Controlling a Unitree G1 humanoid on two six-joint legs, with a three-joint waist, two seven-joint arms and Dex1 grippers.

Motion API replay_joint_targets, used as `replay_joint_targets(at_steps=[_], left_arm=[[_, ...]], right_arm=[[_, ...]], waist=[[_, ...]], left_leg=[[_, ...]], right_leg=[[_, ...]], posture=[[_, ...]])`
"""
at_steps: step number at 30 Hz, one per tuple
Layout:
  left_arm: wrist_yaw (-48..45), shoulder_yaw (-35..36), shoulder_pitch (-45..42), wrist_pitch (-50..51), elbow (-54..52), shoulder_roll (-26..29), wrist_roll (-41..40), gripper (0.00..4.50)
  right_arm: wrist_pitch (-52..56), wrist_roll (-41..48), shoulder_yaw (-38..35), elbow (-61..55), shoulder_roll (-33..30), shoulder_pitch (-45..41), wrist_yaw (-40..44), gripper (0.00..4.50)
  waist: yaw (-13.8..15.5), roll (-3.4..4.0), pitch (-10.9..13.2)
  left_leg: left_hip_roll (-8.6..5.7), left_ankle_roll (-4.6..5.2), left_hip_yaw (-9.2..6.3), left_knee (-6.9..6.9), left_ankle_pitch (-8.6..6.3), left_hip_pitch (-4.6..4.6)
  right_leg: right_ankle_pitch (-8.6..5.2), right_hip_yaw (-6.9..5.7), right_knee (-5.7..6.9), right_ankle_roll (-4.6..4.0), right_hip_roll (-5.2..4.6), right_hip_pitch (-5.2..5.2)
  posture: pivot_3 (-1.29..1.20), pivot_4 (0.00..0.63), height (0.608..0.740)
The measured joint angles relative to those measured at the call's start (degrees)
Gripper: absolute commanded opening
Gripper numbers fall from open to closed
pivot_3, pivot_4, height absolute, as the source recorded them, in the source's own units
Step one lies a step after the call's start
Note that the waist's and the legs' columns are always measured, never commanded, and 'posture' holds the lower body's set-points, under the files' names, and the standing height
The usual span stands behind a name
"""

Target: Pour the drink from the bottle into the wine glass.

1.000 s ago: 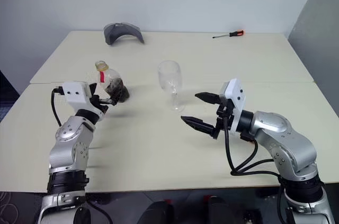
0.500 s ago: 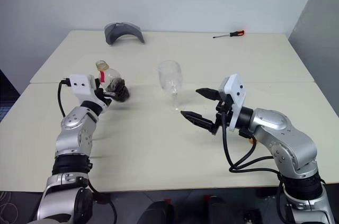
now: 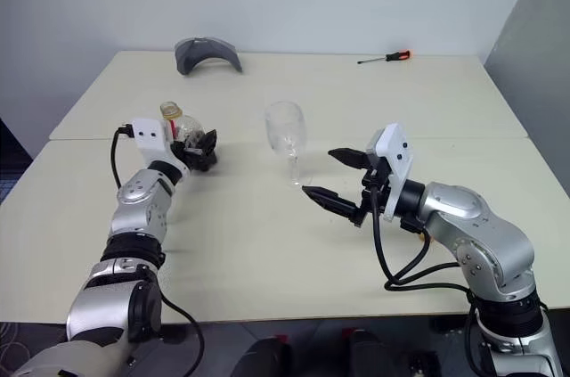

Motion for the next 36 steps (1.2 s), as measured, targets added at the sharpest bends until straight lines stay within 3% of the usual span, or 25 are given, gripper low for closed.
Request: replay_joint_targets(at_steps=[5, 9, 11, 19, 27, 36], left_arm=[[-1.2, -0.2, -0.5, -1.5, 1.5, 0.0, 0.0, 2.79], [-1.3, -0.2, -1.4, -2.1, 2.8, 0.2, 0.0, 1.49], [-1.3, -0.2, -1.5, -2.1, 3.1, 0.3, 0.0, 1.17], [-4.4, -3.1, -3.6, 1.5, 2.7, 1.7, 1.5, 1.06], [-13.6, -10.2, -15.2, 4.1, 3.8, 3.9, 6.6, 1.06], [-20.3, -20.9, -24.8, -13.2, 11.4, 6.9, 18.2, 1.06]], right_arm=[[0.0, 0.1, 0.0, 0.0, 0.0, 0.0, -0.1, 4.5], [0.0, 0.1, 0.0, 0.1, 0.1, -0.2, -0.1, 4.5], [-0.1, 0.1, 0.0, 0.2, 0.2, -0.4, -0.1, 4.5], [-1.1, -0.9, 0.1, 2.4, 0.8, -2.7, 0.0, 4.5], [-2.8, -5.2, 0.7, 13.4, 1.7, -14.5, -0.3, 4.5], [-5.7, -10.1, 2.1, 23.5, 5.3, -20.5, -0.3, 4.5]], waist=[[0.0, 0.0, 0.0], [0.0, 0.0, 0.0], [0.0, 0.0, 0.0], [0.0, -0.03, 0.0], [-0.1, -0.11, 0.1], [-0.4, -0.09, 0.1]], left_leg=[[0.0, 0.0, -0.03, 0.0, 0.0, -0.02], [-0.01, -0.01, -0.03, 0.01, 0.0, -0.02], [-0.01, -0.01, -0.03, 0.01, 0.01, -0.02], [-0.03, -0.02, -0.07, 0.04, 0.01, -0.07], [-0.07, -0.24, -0.02, 0.04, 0.15, -0.11], [-0.06, -0.24, 0.15, 0.0, 0.15, -0.09]], right_leg=[[0.0, -0.02, 0.0, 0.0, -0.01, 0.0], [0.0, -0.02, 0.01, 0.0, -0.01, 0.0], [0.0, -0.02, 0.01, 0.0, -0.01, 0.0], [0.0, -0.07, 0.03, 0.0, -0.02, -0.02], [0.0, -0.17, 0.07, 0.0, -0.01, -0.1], [0.0, -0.09, 0.11, -0.01, -0.03, -0.19]], posture=[[0.0, 0.15, 0.74], [0.0, 0.15, 0.74], [0.0, 0.15, 0.74], [0.0, 0.15, 0.74], [0.0, 0.15, 0.74], [0.0, 0.15, 0.74]])
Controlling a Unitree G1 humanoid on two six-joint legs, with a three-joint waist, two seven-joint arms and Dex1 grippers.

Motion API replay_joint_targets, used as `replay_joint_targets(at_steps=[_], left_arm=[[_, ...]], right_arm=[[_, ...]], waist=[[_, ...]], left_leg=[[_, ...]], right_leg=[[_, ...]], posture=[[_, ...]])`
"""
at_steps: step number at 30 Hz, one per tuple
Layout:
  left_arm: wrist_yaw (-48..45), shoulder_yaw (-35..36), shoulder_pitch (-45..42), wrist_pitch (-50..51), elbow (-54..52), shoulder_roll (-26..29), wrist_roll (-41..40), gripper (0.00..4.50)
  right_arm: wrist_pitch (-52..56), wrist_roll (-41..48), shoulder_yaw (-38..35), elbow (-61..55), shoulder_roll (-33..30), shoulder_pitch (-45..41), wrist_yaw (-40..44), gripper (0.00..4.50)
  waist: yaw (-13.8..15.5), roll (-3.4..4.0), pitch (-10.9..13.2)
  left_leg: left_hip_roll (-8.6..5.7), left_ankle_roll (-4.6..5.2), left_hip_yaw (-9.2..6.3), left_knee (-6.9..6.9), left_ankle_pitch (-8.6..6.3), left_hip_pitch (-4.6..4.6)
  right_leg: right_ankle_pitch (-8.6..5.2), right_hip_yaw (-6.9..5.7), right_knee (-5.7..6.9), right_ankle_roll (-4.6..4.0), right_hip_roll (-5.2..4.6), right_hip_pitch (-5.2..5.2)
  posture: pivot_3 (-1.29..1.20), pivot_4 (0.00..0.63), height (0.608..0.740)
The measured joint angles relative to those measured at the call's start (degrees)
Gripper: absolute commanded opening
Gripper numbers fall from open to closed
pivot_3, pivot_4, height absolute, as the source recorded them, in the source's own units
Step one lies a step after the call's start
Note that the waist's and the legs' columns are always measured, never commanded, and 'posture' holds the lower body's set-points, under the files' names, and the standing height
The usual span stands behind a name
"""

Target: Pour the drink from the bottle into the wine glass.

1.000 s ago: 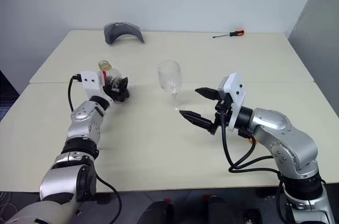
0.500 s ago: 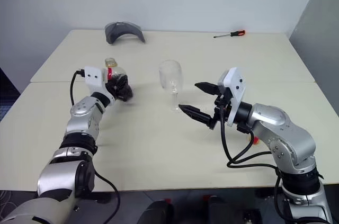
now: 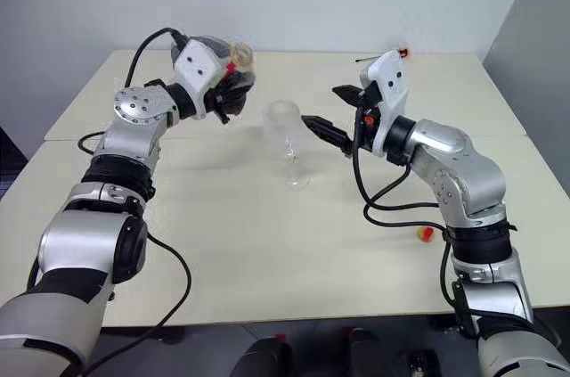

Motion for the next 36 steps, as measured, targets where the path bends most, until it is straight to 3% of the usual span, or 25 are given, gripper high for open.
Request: replay_joint_targets(at_steps=[13, 36], left_arm=[[6.8, -7.8, -6.8, -16.2, 7.9, 4.5, 13.6, 1.06], [15.2, -12.6, -11.0, -23.3, 10.4, 4.8, 22.5, 1.06]], right_arm=[[-1.7, -2.7, 1.6, 1.4, 3.7, -1.6, 0.8, 4.5], [-2.1, -5.0, 2.1, 4.1, 8.2, -3.6, 0.5, 4.5]], waist=[[0.0, 0.0, 0.0], [0.0, 0.01, 0.0]], left_leg=[[0.0, 0.01, -0.02, 0.01, 0.0, -0.1], [-0.01, 0.0, 0.0, 0.02, 0.0, -0.11]], right_leg=[[0.0, -0.03, 0.07, 0.0, -0.01, -0.15], [0.0, -0.03, 0.08, 0.0, -0.02, -0.17]], posture=[[0.0, 0.15, 0.74], [0.0, 0.15, 0.74]])
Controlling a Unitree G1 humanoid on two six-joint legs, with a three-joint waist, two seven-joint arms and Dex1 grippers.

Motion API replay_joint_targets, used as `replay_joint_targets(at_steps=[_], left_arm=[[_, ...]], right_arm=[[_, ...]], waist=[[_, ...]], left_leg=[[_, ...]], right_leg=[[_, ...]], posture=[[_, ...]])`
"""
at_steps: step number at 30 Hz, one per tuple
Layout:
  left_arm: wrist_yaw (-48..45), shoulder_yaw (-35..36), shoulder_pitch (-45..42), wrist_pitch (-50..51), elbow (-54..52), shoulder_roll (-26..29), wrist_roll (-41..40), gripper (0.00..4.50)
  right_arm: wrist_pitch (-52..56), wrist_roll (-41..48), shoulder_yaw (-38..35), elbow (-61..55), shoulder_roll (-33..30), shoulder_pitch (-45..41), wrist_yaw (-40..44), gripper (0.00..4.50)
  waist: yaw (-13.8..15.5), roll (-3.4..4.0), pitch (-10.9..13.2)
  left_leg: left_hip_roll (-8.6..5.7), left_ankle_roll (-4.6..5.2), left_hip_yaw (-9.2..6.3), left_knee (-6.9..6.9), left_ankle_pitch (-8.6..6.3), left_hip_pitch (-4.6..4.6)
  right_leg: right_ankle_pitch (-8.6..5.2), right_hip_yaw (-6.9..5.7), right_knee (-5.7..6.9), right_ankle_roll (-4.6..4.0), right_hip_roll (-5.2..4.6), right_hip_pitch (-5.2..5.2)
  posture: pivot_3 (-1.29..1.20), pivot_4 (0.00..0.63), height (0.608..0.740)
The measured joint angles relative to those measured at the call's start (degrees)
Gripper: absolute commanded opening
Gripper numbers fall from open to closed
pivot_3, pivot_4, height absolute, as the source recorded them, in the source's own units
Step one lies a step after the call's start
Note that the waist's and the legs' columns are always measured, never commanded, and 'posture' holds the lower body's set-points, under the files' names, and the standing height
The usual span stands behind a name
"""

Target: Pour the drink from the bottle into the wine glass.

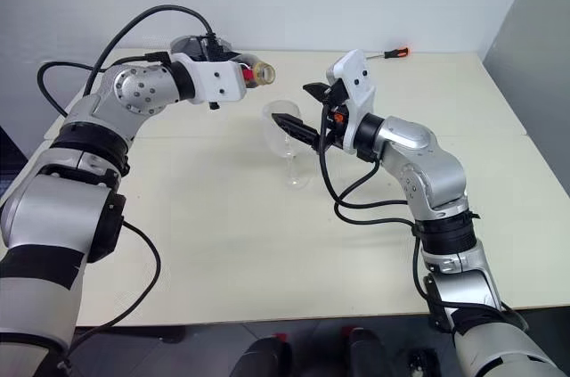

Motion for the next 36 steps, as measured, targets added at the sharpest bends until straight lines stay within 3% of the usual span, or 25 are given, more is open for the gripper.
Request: replay_joint_targets(at_steps=[36], left_arm=[[4.1, -4.4, -4.7, -4.8, 1.2, 1.2, 6.7, 1.06]], right_arm=[[-2.9, -1.6, 0.0, 3.7, 1.0, -0.8, 0.4, 4.5]], waist=[[0.0, 0.0, 0.0]], left_leg=[[-0.01, -0.01, 0.01, 0.01, 0.0, 0.01]], right_leg=[[0.0, -0.01, 0.03, 0.0, 0.0, -0.01]], posture=[[0.0, 0.15, 0.74]])
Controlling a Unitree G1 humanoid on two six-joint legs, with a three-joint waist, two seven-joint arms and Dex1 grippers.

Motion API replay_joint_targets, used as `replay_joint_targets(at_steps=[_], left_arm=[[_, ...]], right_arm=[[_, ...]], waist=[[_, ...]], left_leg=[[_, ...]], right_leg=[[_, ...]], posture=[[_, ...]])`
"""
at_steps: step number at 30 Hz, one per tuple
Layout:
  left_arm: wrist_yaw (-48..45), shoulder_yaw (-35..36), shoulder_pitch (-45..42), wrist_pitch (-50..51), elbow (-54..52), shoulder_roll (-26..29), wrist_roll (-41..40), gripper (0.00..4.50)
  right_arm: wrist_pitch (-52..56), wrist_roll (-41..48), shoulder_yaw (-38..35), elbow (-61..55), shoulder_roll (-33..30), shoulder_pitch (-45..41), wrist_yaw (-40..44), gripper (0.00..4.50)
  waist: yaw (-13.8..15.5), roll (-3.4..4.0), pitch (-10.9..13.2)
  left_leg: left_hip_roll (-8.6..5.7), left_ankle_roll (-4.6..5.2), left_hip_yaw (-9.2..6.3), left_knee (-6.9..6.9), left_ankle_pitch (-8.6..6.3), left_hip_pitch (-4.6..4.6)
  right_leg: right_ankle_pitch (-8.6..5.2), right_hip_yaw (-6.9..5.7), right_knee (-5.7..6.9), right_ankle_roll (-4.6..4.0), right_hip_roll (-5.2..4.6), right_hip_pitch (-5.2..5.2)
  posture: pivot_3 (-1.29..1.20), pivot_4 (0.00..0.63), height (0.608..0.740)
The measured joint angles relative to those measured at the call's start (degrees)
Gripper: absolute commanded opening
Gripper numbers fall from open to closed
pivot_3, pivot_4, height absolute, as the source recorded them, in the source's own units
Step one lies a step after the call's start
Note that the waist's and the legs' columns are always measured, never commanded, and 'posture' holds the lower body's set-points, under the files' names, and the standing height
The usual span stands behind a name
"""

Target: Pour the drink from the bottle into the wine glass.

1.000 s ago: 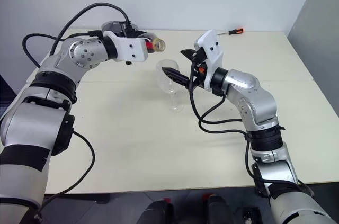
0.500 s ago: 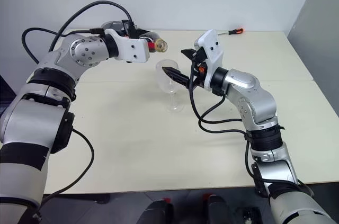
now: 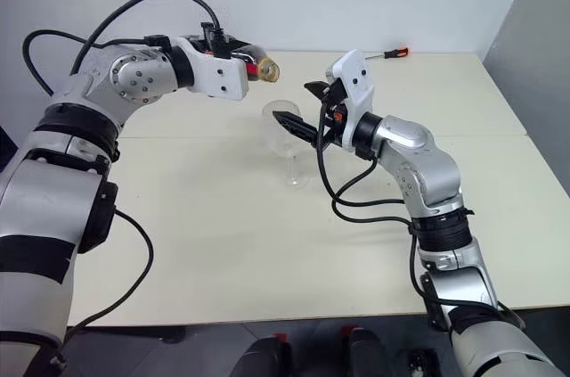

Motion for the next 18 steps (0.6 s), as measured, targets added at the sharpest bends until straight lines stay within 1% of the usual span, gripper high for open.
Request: replay_joint_targets(at_steps=[18], left_arm=[[1.1, -1.1, -1.0, -1.0, 0.2, 0.6, 1.4, 1.06]], right_arm=[[-1.8, -1.1, 0.0, 1.5, 0.6, -1.1, 0.6, 4.5]], waist=[[0.0, 0.0, 0.0]], left_leg=[[0.0, 0.0, 0.01, 0.0, 0.0, 0.0]], right_leg=[[0.0, 0.01, 0.01, 0.0, 0.0, -0.01]], posture=[[0.0, 0.15, 0.74]])
